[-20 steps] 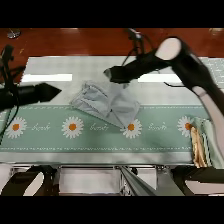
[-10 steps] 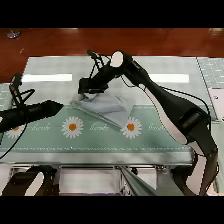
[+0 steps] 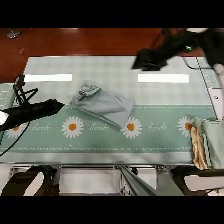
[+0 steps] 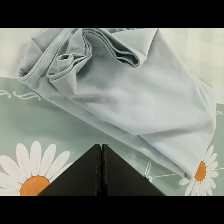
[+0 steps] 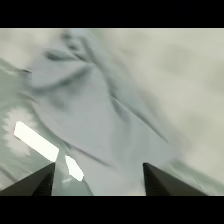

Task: Fold the shirts.

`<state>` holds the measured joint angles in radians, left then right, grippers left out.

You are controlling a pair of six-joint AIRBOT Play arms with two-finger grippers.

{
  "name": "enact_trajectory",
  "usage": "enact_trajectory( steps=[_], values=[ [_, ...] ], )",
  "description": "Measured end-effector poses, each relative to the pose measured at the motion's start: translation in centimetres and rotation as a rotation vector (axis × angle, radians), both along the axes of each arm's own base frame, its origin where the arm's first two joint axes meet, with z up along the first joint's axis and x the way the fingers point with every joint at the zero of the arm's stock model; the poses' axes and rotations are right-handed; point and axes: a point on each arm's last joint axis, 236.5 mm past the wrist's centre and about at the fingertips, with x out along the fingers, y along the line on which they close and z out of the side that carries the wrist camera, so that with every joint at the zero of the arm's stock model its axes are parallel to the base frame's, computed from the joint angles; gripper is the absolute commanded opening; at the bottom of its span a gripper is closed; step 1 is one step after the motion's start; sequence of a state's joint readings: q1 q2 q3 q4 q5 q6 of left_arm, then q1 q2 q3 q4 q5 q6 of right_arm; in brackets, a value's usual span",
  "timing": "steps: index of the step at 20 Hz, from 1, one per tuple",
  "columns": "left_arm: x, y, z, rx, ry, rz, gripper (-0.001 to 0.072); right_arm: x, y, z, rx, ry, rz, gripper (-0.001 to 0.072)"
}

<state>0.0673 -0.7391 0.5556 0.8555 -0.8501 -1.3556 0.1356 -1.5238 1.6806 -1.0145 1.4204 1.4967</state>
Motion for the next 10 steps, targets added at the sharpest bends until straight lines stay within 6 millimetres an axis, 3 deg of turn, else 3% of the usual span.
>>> enact_trajectory(
  steps=[2,4,7,10],
  values=[
    [0.0,-0.1,-0.1,0.001,0.000,-0.002,0.0017,-2.6,-4.1,-3.1,-0.020,0.023,-0.180,0.0625],
    [-0.1,-0.4,-0.2,0.001,0.003,-0.013,0.0017,-5.9,-5.3,-7.8,0.039,0.081,-0.364,0.0615],
    [-0.6,-1.4,-0.7,0.002,0.011,-0.042,0.0017,-10.0,-2.9,-13.6,0.183,0.181,-0.506,0.0615],
    [-0.8,-2.2,-0.8,0.003,0.004,-0.063,0.0017,-11.9,0.3,-17.0,0.245,0.269,-0.526,0.0614]
  ],
)
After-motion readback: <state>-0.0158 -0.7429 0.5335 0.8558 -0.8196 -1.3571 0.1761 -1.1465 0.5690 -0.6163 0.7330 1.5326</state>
